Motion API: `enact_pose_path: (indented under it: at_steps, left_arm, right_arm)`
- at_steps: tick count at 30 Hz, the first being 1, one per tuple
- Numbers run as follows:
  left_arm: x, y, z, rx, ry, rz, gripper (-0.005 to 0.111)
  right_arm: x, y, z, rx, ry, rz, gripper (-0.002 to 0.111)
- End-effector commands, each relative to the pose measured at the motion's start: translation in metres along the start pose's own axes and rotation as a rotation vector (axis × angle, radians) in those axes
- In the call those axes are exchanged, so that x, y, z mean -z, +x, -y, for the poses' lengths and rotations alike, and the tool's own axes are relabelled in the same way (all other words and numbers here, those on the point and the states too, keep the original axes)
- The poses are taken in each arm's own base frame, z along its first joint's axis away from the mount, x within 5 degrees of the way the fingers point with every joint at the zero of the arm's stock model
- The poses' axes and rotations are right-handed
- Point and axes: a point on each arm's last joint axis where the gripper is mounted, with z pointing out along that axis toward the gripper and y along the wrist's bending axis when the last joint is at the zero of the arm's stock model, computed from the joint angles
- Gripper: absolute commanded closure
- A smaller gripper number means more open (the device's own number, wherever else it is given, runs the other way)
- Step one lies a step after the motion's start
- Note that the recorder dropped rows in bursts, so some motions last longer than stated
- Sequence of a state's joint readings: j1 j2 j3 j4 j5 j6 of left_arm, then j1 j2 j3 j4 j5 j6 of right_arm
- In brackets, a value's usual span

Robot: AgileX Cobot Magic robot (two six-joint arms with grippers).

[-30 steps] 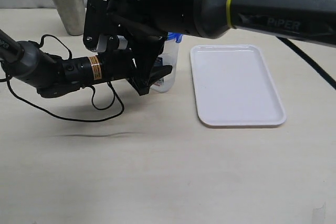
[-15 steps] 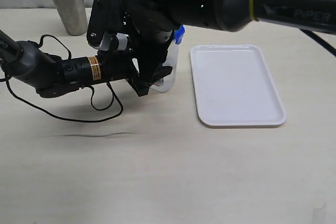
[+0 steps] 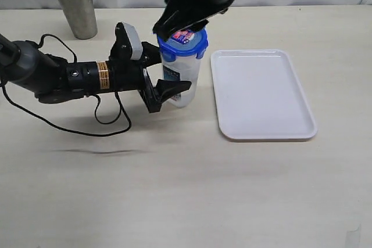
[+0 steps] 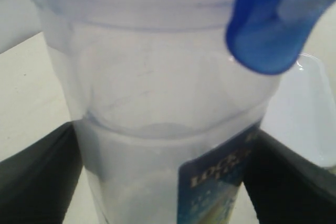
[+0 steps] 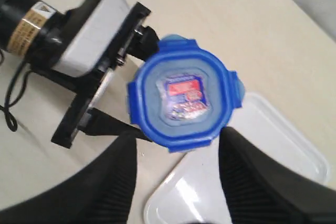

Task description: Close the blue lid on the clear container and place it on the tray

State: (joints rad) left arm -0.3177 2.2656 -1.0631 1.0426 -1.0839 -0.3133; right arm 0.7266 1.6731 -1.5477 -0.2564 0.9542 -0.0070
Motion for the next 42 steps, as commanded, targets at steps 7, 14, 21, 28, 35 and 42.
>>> enact_pose_path:
  at_steps: [7,14,21,28,35,42]
  left_arm:
    - [0.014,-0.008,0.016,-0.077,0.261,0.046,0.107]
    - [0.015,-0.005,0.022,-0.104,0.322,0.023,0.107]
    - [0.015,-0.005,0.022,-0.106,0.327,0.021,0.107]
    - [0.015,-0.005,0.022,-0.104,0.322,0.023,0.107]
    - [0.015,-0.006,0.021,-0.099,0.312,0.026,0.107]
    - [0.015,-0.006,0.021,-0.098,0.311,0.027,0.107]
  right_arm:
    - [-0.008,0.029,0.072,-0.314,-0.434,-0.007,0.062]
    - [-0.047,0.039,0.063,-0.352,-0.502,-0.110,0.062]
    - [-0.062,0.043,0.060,-0.357,-0.530,-0.148,0.062]
    - [-0.060,0.045,0.056,-0.349,-0.571,-0.171,0.062]
    - [-0.068,0.051,0.054,-0.349,-0.560,-0.171,0.076]
    - [-0.067,0.050,0.053,-0.332,-0.578,-0.154,0.065]
